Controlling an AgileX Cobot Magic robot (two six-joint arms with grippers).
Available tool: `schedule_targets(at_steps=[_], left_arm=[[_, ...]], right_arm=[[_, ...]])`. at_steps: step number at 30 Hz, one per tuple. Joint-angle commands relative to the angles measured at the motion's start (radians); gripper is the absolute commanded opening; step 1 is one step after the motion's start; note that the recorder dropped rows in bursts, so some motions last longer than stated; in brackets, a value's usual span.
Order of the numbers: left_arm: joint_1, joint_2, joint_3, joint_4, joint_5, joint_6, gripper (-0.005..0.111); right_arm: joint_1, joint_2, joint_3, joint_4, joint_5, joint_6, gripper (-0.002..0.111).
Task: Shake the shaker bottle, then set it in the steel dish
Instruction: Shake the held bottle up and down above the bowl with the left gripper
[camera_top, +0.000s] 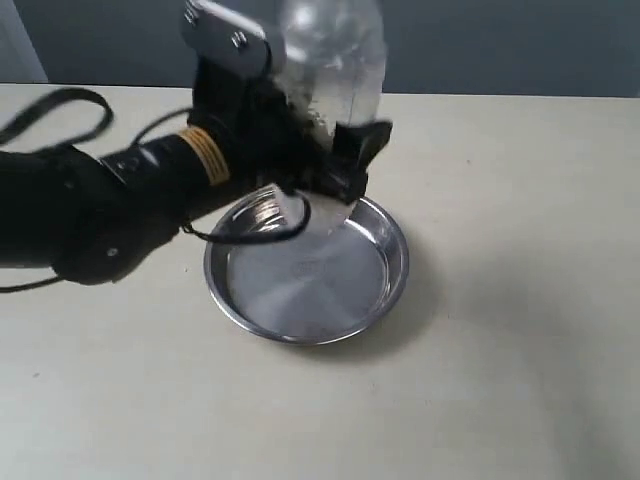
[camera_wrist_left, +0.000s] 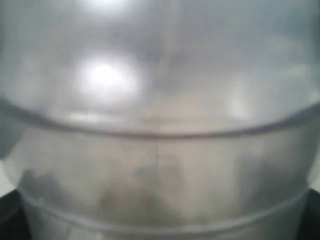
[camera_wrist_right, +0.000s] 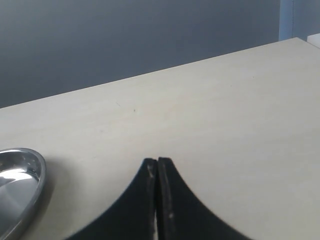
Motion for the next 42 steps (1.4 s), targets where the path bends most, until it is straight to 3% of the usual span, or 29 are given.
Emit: schedule_targets(at_steps=[1, 4, 6, 9, 11, 15, 17, 19, 21, 23, 26, 29, 32, 36, 40, 42], left_arm=[[0.001, -0.118, -0.062, 0.102, 0.038, 0.026, 0.0], [0.001, -0.047, 0.005, -0.003, 0.113, 0.008, 0.0], [0.001, 0.058, 0.048, -0.081, 0.071, -0.008, 0.0], [0.001, -0.072, 0.007, 0.083, -0.01, -0.032, 0.0], [0.001, -0.152, -0.02, 0.041, 0.04, -0.029, 0.0], [0.007, 0.066, 0.045, -0.047, 0.113, -0.027, 0.0], [0.002, 0.024, 0.02, 0.064, 0.053, -0.076, 0.0], [0.001, -0.125, -0.063, 0.188, -0.002, -0.022, 0.0], [0.011, -0.184, -0.139, 0.059, 0.145, 0.032, 0.0], [0.011, -0.069, -0.074, -0.024, 0.21, 0.025, 0.0], [0.001, 0.141, 0.024, 0.038, 0.039, -0.16, 0.0], [0.003, -0.013, -0.035, 0.231, -0.041, -0.184, 0.0], [0.006, -0.094, -0.087, 0.082, 0.162, -0.087, 0.0], [0.015, 0.101, -0.028, 0.062, 0.172, -0.082, 0.0], [0.012, -0.136, -0.152, 0.233, 0.169, -0.059, 0.0], [0.014, -0.138, -0.137, 0.114, 0.206, -0.059, 0.0]], right_arm=[[0.004, -0.005, 0.002, -0.004, -0.011, -0.004, -0.001], [0.004, -0.005, 0.002, -0.004, -0.011, -0.004, -0.001], [0.004, -0.005, 0.002, -0.004, -0.011, -0.004, -0.001], [0.004, -0.005, 0.002, -0.004, -0.011, -0.004, -0.001], [0.004, -0.005, 0.002, -0.004, -0.011, -0.004, -0.001], [0.004, -0.005, 0.002, -0.004, -0.011, -0.004, -0.001], [0.004, -0.005, 0.002, -0.004, -0.011, -0.004, -0.001], [0.004, -0.005, 0.002, -0.004, -0.011, -0.004, -0.001], [0.004, -0.005, 0.002, -0.004, -0.011, -0.004, -0.001], [0.004, -0.005, 0.002, -0.004, -0.011, -0.004, -0.001], [0.004, -0.005, 0.002, -0.002, -0.011, -0.004, -0.001], [0.004, -0.005, 0.002, -0.002, -0.011, -0.004, -0.001], [0.004, -0.005, 0.002, -0.002, -0.011, -0.004, -0.001], [0.004, -0.005, 0.002, -0.002, -0.011, -0.004, -0.001], [0.004, -0.005, 0.002, -0.002, -0.011, -0.004, -0.001], [0.004, -0.005, 0.002, -0.002, -0.011, -0.004, -0.001]])
